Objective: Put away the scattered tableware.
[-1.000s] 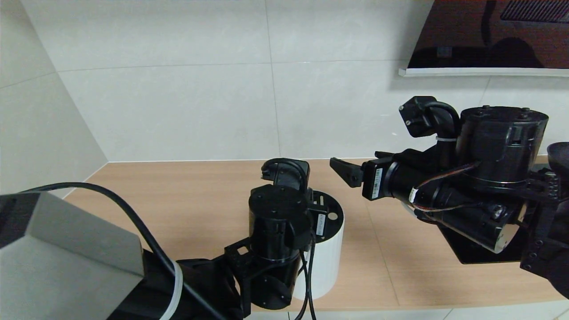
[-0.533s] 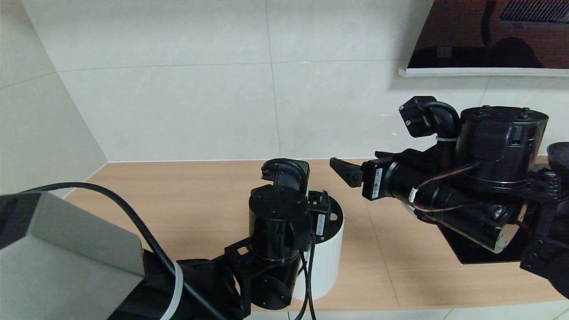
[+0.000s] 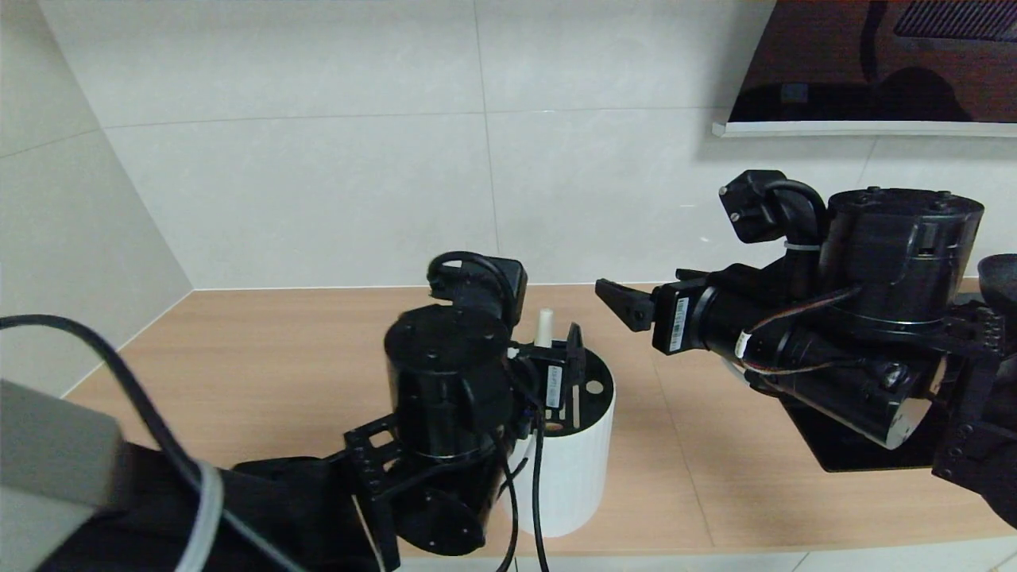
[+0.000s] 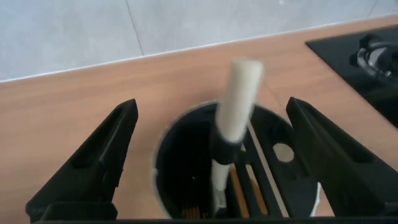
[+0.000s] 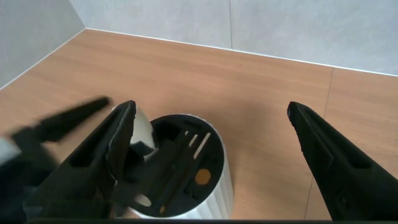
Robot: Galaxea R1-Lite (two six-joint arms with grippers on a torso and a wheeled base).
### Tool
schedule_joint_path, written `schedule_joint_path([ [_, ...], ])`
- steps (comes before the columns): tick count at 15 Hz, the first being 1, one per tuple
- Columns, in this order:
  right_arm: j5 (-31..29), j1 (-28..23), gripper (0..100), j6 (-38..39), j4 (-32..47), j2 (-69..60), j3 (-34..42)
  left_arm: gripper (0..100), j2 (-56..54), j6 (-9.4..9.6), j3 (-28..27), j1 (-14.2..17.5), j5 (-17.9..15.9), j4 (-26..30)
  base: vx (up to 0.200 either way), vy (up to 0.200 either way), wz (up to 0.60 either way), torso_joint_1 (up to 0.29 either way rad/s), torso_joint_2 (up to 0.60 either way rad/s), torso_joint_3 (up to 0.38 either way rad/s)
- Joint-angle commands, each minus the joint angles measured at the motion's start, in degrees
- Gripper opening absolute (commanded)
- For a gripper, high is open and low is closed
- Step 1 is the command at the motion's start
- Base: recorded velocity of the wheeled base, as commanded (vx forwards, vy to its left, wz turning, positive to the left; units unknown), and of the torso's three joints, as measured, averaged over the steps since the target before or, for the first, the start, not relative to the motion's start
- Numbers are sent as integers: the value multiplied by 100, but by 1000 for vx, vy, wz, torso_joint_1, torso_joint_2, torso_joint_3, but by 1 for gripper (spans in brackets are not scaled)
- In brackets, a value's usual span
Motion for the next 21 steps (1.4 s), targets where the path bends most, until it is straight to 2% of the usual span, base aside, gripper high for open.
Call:
schedule_joint_path([
  [1,-6,-270,100,1,6,-209,10,100,-1447,-18,136,2,-138,637,0,0,0,0,0,0],
  [3,-6,-420,100,-25,6,-596,230,100,-2133,-167,461,98,-718,787,0,0,0,0,0,0],
  [4,-6,-437,100,-34,6,-631,265,100,-2177,-176,488,125,-771,787,0,0,0,0,0,0],
  [5,3,-719,100,-359,-3,-921,441,100,-2555,-202,690,432,-1070,795,0,0,0,0,0,0],
  [7,3,-1097,100,-579,-20,-1370,740,100,-2976,-193,839,696,-1070,813,0,0,0,0,0,0],
  [8,65,-1299,100,-588,15,-1906,1047,100,-3442,-167,1103,960,-1070,892,0,0,0,0,0,0],
  [11,65,-1580,100,-649,50,-2952,1654,100,-4514,-158,1516,1531,-1087,1534,0,0,0,0,0,0],
  [12,74,-1905,100,-896,50,-3681,2040,100,-5121,-26,1665,2085,-1096,2096,0,0,0,0,0,0],
  [13,82,-2037,100,-983,76,-3954,2172,100,-5367,79,1709,2269,-1096,2272,0,0,0,0,0,0],
  [14,82,-2239,100,-1045,358,-4613,2366,100,-5903,290,1868,2568,-1096,2527,0,0,0,0,0,0],
  [16,74,-2309,100,-1045,1720,-5834,2383,100,-6747,571,2175,3025,-1105,2773,0,0,0,0,0,0],
  [17,74,-2318,100,-1045,1773,-5878,2383,100,-6773,580,2184,3043,-1096,2791,0,0,0,0,0,0],
  [18,65,-2406,100,-1045,2757,-6625,2260,100,-7389,800,2316,3377,-1105,3054,0,0,0,0,0,0],
  [19,65,-2705,100,-1045,3267,-7109,2234,100,-7960,958,2377,3746,-1254,3336,0,0,0,0,0,0],
  [20,74,-2872,100,-1045,3363,-7302,2234,100,-8276,1020,2369,3860,-1403,3546,0,0,0,0,0,0],
  [21,74,-2872,100,-1045,3363,-7302,2234,100,-8276,1020,2369,3860,-1403,3546,0,0,0,0,0,0],
])
